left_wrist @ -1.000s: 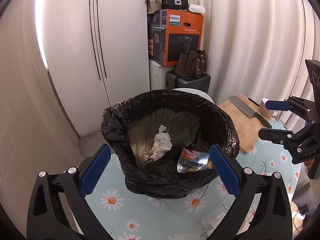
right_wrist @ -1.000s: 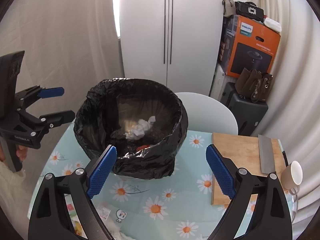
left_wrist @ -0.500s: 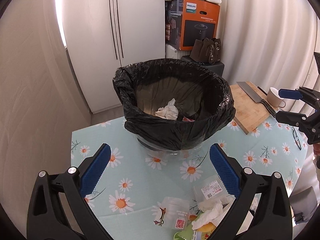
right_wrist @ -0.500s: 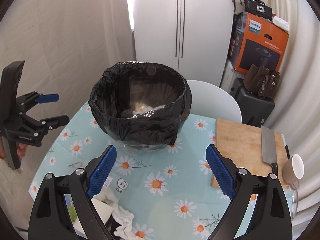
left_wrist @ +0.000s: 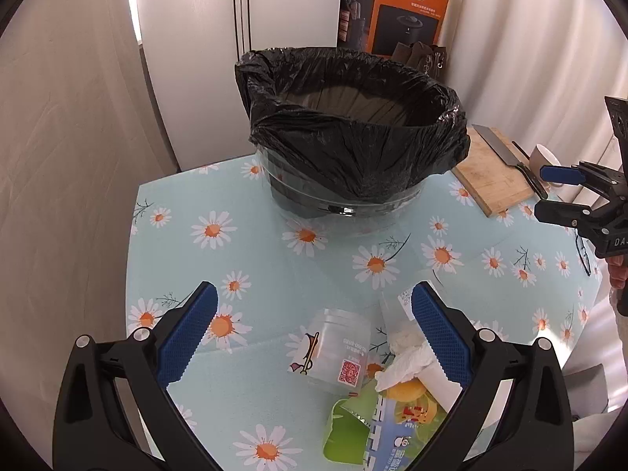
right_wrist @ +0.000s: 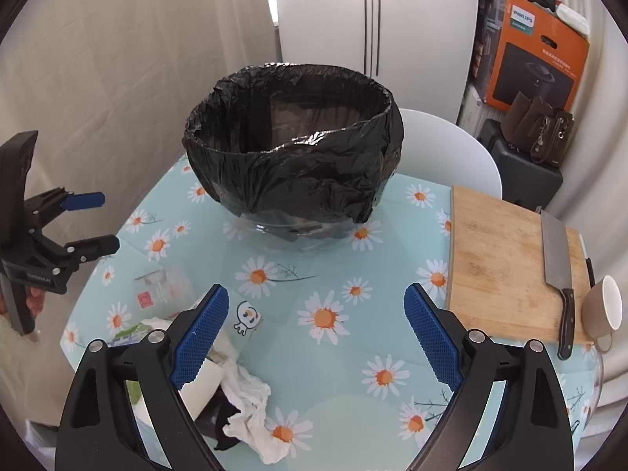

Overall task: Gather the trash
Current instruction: 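Grasp the clear cartoon plastic cup with the left tool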

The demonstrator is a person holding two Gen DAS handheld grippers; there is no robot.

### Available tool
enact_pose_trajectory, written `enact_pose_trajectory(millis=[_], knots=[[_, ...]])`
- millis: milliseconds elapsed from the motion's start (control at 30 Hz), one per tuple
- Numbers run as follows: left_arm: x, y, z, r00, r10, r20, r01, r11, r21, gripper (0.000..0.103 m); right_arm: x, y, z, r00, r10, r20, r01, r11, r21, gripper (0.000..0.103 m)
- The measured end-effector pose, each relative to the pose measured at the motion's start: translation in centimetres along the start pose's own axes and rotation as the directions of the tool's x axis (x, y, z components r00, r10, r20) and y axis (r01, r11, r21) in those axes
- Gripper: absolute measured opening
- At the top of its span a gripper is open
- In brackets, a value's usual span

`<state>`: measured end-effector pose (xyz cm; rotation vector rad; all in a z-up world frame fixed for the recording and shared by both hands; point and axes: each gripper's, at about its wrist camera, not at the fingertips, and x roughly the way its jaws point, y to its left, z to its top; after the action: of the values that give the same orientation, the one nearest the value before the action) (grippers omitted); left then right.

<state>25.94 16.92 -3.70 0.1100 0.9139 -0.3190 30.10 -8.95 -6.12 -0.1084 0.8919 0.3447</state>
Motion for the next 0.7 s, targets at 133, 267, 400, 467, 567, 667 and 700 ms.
enact_pose_trajectory(millis=[133,267,400,467,567,667,700], knots=[[1.3,0.4,-1.2,0.999,-0.016,-0.046,0.017,1.0,0.022,0.097,1.5,0.5,-0.5,0.999,0.016,-0.042,-0.016,1.0,0.011,0.086],[2.7,1.1,-1.8,0.993,-0.084,-0.085,0.086,0.996,0.024,0.097,3.2,1.1,-0.6,0.996,0.028,-0.081,-0.027,1.0,0.016,0.086],[4.4,1.3,-2.2,0.985,-0.113,-0.129,0.122,0.991,0.063,0.097,4.8,2.0,-0.8,0.992,0.04,-0.116,-0.038,0.999,0.021,0.086],[5.3,1.2,-2.5,0.979,-0.131,-0.154,0.145,0.986,0.083,0.097,5.6,2.5,-0.9,0.99,0.048,-0.134,-0.046,0.999,0.023,0.086],[6.8,1.2,-2.8,0.97,-0.147,-0.196,0.171,0.979,0.112,0.097,7.0,3.1,-1.0,0.985,0.06,-0.164,-0.054,0.998,0.038,0.086],[8.2,1.1,-3.1,0.957,-0.158,-0.242,0.199,0.968,0.156,0.097,8.2,3.7,-1.1,0.98,0.076,-0.185,-0.067,0.996,0.054,0.086],[8.6,1.0,-3.2,0.955,-0.156,-0.254,0.203,0.963,0.174,0.097,8.6,4.0,-1.2,0.978,0.078,-0.192,-0.069,0.996,0.052,0.086]])
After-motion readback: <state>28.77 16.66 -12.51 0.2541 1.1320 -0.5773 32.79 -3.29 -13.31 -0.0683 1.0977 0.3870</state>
